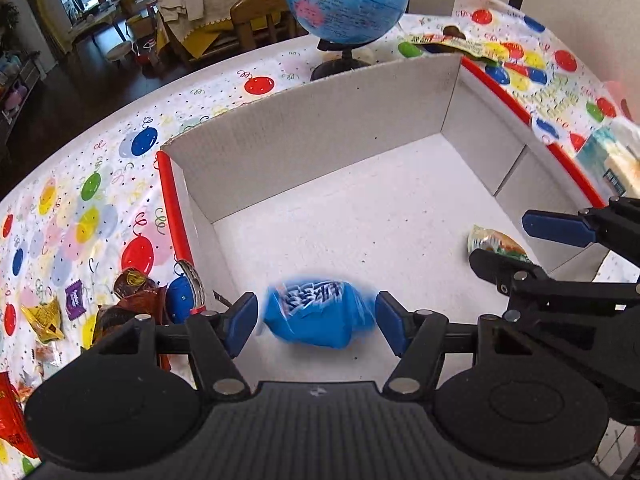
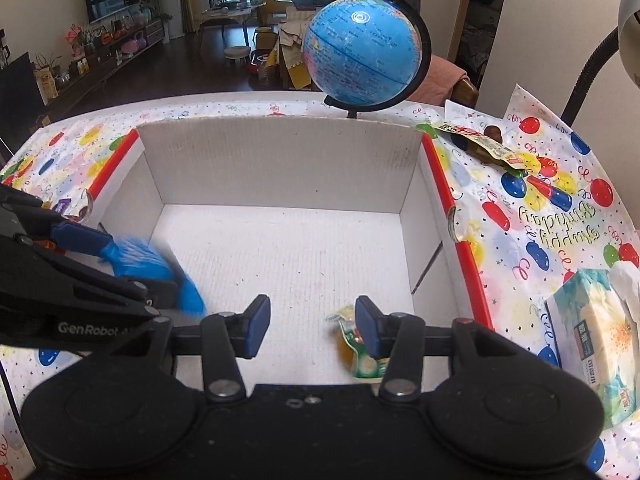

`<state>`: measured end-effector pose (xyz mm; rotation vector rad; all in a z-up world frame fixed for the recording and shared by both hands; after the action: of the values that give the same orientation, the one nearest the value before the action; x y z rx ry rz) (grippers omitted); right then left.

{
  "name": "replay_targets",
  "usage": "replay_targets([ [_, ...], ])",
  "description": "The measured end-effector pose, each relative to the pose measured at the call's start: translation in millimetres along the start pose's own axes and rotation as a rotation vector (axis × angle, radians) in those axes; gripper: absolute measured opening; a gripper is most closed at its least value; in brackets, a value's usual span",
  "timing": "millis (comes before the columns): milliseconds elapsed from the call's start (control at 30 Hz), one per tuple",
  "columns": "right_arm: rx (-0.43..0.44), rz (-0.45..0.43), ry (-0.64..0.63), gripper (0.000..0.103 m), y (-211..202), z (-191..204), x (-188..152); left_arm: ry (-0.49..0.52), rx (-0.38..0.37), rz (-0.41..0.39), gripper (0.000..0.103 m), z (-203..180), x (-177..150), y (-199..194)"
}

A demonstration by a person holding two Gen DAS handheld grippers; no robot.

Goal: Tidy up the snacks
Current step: 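Open both tools to drop the blue packet and candy into the box, then move both tools back over the remaining snacks on the table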

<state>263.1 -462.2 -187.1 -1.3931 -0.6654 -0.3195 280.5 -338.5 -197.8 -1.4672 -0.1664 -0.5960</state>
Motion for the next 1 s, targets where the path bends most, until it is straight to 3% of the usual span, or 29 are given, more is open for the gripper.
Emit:
replay_targets([
  [233,0.013,-0.029,-0.014,0.061,-16,5,4,-0.034,-0.022,-0.023,0.068,7,-2,-15],
  [533,0.024,-0.085,-0.015,0.069,-46,21,13,-0.071,-0.05,-0.088,0.069,24,-4,-48],
  [1000,0.064,-0.191,0.016,0.089,-94,80,29,-0.153,-0.103,-0.194,0.076,87,-32,-110],
])
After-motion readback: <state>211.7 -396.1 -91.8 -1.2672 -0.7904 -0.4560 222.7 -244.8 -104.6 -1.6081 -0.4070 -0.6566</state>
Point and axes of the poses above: each gripper's, at about its wrist camera, not at the fingertips, and y roughly the way its jaws point, z to its left, x to its top, the point moved 10 cm from there along y, roughly the way its jaws point, and after that the axes turned 5 degrees about x, right-handed, at the moved point
